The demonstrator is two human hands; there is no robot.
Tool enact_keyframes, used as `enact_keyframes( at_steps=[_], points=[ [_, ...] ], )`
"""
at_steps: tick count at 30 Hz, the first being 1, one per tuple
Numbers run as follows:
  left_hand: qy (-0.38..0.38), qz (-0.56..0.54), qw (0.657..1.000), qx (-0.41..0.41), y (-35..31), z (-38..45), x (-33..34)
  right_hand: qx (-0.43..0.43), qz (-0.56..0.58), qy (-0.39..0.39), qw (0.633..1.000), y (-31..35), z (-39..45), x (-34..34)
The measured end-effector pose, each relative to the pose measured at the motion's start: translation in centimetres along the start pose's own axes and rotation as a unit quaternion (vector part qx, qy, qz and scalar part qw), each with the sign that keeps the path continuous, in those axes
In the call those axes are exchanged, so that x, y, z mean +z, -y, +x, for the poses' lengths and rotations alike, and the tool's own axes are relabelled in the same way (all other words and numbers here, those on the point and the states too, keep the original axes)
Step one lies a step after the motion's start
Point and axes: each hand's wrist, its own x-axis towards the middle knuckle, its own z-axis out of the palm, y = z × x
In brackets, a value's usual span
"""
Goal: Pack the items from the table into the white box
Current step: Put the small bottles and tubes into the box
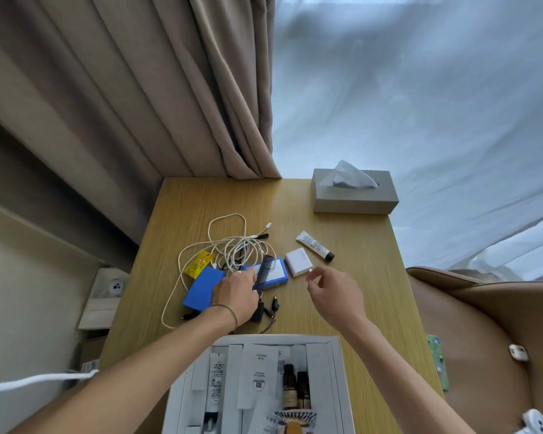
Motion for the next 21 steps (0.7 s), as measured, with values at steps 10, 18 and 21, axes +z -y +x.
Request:
enact_keyframes(
  at_steps=[10,18,21],
  points=[
    [-0.009,0.007,0.998,-0.058,0.3,3.4,3.1,0.049,-0.018,-0.003,0.999,-4.2,2.5,0.8],
    [-0.03,-0.111,0.992,-0.042,-0.2,3.2,2.2,0.085,-0.045,0.015,0.995,-6.9,4.5,2.1],
    [-0.05,-0.175,0.983,-0.028,-0.9,2.1,0.8,0.087,-0.073,0.029,0.993,-7.4,5.1,2.7]
  ],
)
